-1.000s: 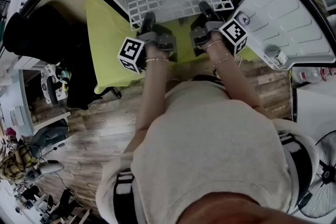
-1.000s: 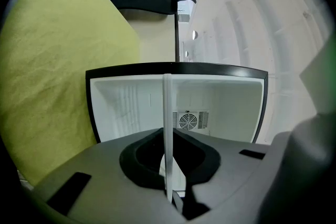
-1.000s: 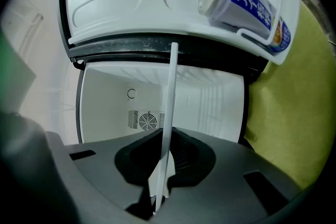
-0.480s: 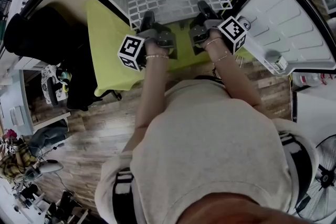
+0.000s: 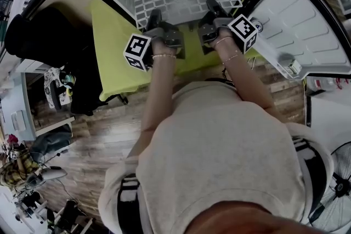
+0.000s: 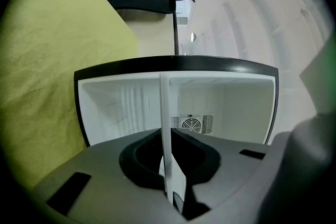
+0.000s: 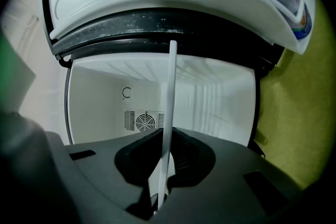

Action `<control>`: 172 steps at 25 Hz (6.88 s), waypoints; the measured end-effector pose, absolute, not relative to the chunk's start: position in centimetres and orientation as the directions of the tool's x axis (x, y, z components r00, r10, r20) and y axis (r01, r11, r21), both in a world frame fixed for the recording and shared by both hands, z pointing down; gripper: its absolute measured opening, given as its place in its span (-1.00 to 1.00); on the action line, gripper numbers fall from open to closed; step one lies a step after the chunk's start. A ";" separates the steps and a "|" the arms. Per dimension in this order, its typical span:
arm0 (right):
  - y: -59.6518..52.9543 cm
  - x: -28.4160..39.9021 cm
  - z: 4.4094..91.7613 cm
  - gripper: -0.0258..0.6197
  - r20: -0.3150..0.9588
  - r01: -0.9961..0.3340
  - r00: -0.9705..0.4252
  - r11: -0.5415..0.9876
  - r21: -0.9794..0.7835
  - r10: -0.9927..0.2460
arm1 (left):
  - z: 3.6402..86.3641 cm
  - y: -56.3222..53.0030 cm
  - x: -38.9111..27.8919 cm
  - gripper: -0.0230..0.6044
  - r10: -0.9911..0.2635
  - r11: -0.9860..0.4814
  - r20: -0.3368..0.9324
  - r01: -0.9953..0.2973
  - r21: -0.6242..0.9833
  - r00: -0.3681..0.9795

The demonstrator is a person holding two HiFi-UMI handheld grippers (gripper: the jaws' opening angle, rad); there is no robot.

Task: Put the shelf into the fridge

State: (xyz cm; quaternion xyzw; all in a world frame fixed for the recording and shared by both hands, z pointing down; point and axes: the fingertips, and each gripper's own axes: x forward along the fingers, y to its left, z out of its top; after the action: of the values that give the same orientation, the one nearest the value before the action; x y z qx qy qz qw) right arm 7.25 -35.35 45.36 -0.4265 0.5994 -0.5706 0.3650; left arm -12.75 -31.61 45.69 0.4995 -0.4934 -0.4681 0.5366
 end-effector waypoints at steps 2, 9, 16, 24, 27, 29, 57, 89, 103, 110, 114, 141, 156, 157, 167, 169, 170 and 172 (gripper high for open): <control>-35.3 7.3 45.4 -0.84 0.050 -0.097 -0.370 -0.015 -0.995 -0.928 | 45.7 -31.6 -12.7 -0.82 -0.995 0.063 0.063 0.006 0.998 0.076; -35.2 7.1 45.1 -0.77 -0.002 -0.027 -0.379 0.014 -1.000 -0.925 | 45.7 -31.4 -12.6 -0.83 -0.996 0.031 0.029 0.024 0.999 0.087; -34.0 5.3 44.8 -0.41 -0.042 0.053 -0.434 0.022 -0.998 -0.900 | 45.4 -30.4 -11.6 -0.61 -0.993 0.032 0.030 0.014 0.999 0.117; -31.9 5.5 45.0 -0.61 -0.039 0.032 -0.451 0.027 -0.999 -0.892 | 45.5 -28.6 -10.2 -0.56 -0.989 0.048 0.044 0.023 0.999 0.142; -32.1 5.4 45.0 -0.61 -0.033 0.036 -0.450 0.020 -0.999 -0.892 | 45.8 -28.6 -10.1 -0.66 -0.989 0.063 0.059 0.027 0.998 0.133; -32.4 5.2 44.9 -0.62 -0.028 0.030 -0.455 0.016 -0.999 -0.890 | 45.6 -28.9 -10.3 -0.68 -0.990 0.063 0.058 0.033 0.997 0.128; -32.8 5.1 45.9 -0.81 0.008 -0.066 -0.475 0.026 -0.997 -0.880 | 46.2 -29.2 -10.7 -0.79 -0.994 0.053 0.050 0.036 0.998 0.097; -38.0 3.9 45.9 -0.81 -0.006 -0.061 -0.481 0.041 -0.997 -0.877 | 46.1 -34.5 -11.9 -0.80 -0.997 0.039 0.040 -0.017 0.999 0.073; -39.8 3.5 46.0 -0.81 -0.012 -0.062 -0.464 0.046 -0.997 -0.886 | 46.2 -36.4 -12.2 -0.79 -0.997 0.022 0.026 -0.049 0.999 0.075; -39.9 3.6 46.0 -0.80 -0.021 -0.072 -0.459 0.061 -0.996 -0.888 | 46.2 -36.5 -12.3 -0.78 -0.997 0.013 0.016 -0.044 0.999 0.076; -39.7 3.6 45.7 -0.79 -0.049 -0.070 -0.456 0.091 -0.993 -0.888 | 46.0 -36.1 -12.3 -0.76 -0.998 0.006 0.010 -0.061 0.998 0.064; -33.6 3.7 44.4 -0.89 -0.006 -0.365 -0.571 0.261 -0.894 -0.821 | 45.3 -31.2 -9.0 -0.93 -0.958 -0.062 0.015 -0.258 0.964 0.288; -29.7 2.1 42.3 -0.89 0.040 -0.547 -0.698 0.495 -0.675 -0.715 | 43.0 -27.6 -7.7 -0.89 -0.905 -0.212 0.147 -0.723 0.657 0.399; -29.4 1.8 42.1 -0.89 0.047 -0.558 -0.706 0.514 -0.652 -0.706 | 42.9 -27.4 -7.9 -0.89 -0.907 -0.216 0.154 -0.747 0.629 0.392; -27.1 0.4 41.4 -0.89 0.178 -0.680 -0.731 0.681 -0.270 -0.659 | 42.4 -26.0 -7.3 -0.89 -0.892 -0.279 0.255 -0.898 0.341 0.374; -26.8 0.2 41.3 -0.89 0.195 -0.682 -0.731 0.704 -0.198 -0.654 | 42.5 -25.9 -7.0 -0.89 -0.885 -0.290 0.280 -0.911 0.292 0.372; -26.6 0.1 41.2 -0.89 0.201 -0.681 -0.731 0.712 -0.169 -0.652 | 42.6 -25.8 -6.8 -0.89 -0.882 -0.295 0.294 -0.918 0.266 0.369; -26.4 -0.1 41.3 -0.89 0.212 -0.677 -0.733 0.726 -0.124 -0.647 | 42.8 -25.7 -6.5 -0.89 -0.876 -0.305 0.319 -0.928 0.215 0.361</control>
State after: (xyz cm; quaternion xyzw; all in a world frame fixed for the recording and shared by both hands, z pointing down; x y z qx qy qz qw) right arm -0.13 -26.38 41.29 -0.3574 0.9257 -0.0969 -0.0771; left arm -6.52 -25.71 42.78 0.8046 -0.5606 0.0708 0.1827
